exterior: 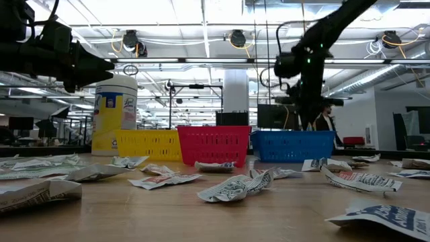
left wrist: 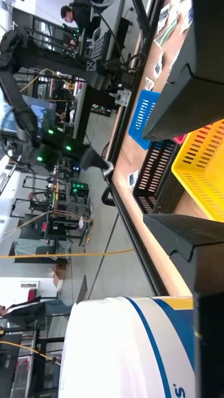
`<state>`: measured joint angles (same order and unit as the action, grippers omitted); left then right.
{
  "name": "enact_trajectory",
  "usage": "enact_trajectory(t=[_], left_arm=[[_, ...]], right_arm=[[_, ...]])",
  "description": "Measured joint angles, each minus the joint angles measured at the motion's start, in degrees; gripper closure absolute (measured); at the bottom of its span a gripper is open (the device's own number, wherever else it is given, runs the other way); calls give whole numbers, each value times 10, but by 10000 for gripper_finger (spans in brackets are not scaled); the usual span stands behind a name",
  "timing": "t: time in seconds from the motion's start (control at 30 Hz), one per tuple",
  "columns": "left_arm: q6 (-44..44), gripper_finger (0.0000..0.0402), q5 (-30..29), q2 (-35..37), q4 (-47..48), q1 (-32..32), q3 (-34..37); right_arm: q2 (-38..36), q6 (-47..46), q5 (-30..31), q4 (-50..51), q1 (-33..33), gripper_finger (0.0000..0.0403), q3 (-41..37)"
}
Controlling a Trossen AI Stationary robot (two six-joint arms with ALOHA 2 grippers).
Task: Pick & Place First Aid Supplies
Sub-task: Put the alcohol pad into the blue bin
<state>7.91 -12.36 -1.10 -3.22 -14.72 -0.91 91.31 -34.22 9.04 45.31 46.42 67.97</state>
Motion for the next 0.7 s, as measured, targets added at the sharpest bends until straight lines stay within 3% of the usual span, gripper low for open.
enact_trajectory(t=[0.2,0.4,0.7], left_arm=[[0,192,0,0,0,0,0],[0,192,0,0,0,0,0],[0,192,0,0,0,0,0]], right_arm=[[-33,39,15,78,-12,402,21],[-38,74,6,90,-20,402,21],[-39,129,-19,84,-138,402,21]])
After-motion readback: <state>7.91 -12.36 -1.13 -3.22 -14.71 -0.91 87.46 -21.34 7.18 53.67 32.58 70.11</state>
